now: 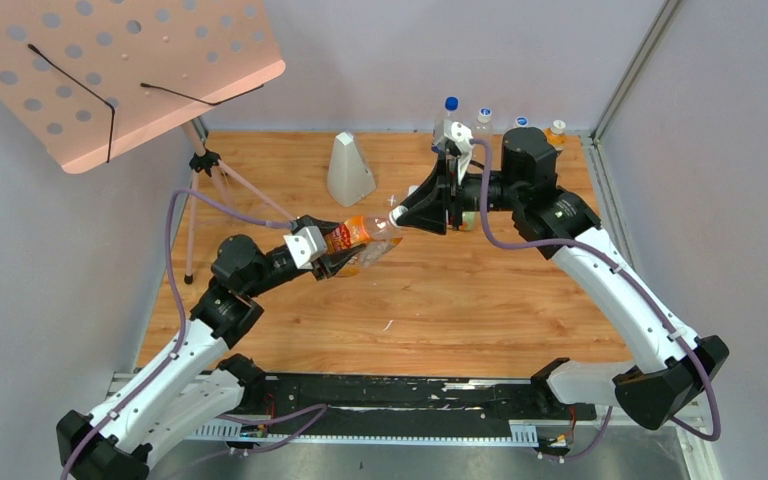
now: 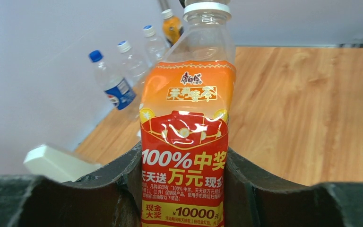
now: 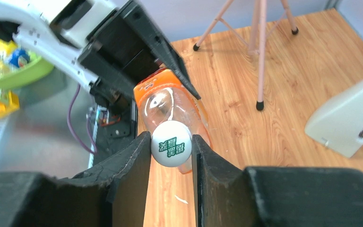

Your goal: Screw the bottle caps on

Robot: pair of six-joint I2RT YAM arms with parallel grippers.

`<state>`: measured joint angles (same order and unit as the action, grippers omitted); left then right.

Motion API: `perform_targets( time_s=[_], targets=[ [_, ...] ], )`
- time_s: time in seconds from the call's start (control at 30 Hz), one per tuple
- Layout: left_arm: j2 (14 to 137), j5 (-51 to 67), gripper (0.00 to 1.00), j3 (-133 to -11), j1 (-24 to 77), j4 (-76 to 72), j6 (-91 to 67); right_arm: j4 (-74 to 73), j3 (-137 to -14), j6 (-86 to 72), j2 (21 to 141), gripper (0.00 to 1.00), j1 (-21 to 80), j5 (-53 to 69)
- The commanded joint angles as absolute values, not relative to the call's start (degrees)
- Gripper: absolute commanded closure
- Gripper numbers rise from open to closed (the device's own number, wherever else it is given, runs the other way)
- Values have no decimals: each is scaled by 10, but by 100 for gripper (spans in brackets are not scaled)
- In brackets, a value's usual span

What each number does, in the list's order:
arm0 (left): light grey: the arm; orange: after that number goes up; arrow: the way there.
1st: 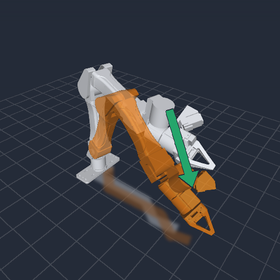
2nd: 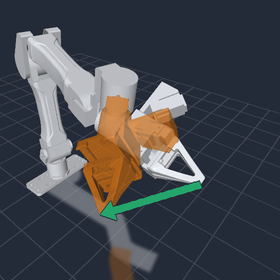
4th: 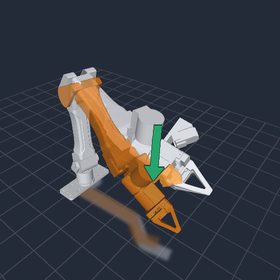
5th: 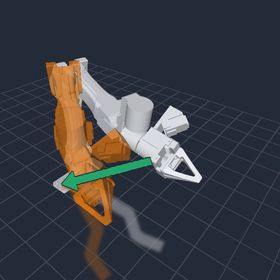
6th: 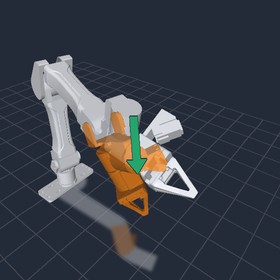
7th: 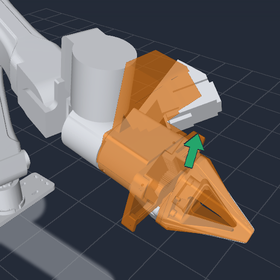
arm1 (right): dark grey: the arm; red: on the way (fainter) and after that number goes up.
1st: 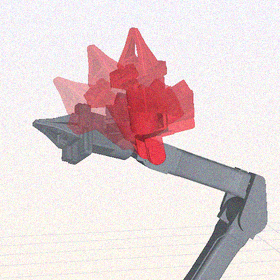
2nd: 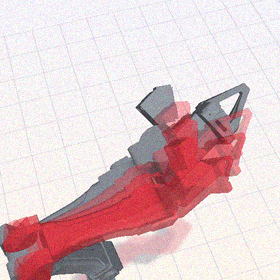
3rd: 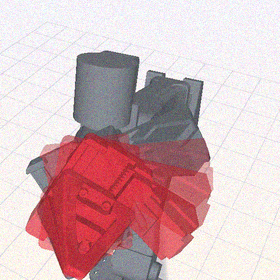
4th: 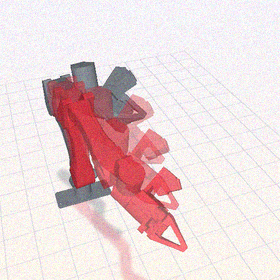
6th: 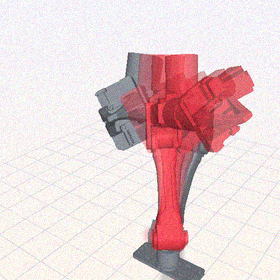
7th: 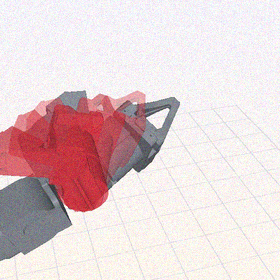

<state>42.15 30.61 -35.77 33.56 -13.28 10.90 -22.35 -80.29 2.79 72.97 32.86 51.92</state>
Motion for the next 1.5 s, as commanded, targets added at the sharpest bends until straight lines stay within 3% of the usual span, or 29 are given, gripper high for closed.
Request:
perform_targets(
  time_s=[0.0, 0.23, 0.47, 0.57, 0.93, 1.03, 1.23, 1.47],
  targets=[
    [420, 144, 100, -377, 413, -250, 194, -234, -788, -163, 769, 100, 360, 414],
    [454, -34, 100, -364, 521, -302, 314, -272, -782, -367, 778, 100, 361, 297],
    [549, -195, 100, -343, 637, -463, 499, -303, -756, -491, 782, 100, 362, 256],
    [614, -225, 100, -321, 676, -577, 578, -301, -742, -536, 784, 100, 362, 272],
    [717, -268, 100, -284, 700, -687, 624, -284, -717, -608, 763, 99, 361, 247],
    [729, -287, 100, -271, 700, -726, 602, -283, -721, -609, 759, 88, 361, 242],
    [745, -339, 100, -239, 700, -763, 553, -278, -720, -593, 738, 48, 359, 212],
    [762, -381, 100, -211, 698, -748, 475, -252, -723, -565, 711, 31, 358, 177]
  ],
)
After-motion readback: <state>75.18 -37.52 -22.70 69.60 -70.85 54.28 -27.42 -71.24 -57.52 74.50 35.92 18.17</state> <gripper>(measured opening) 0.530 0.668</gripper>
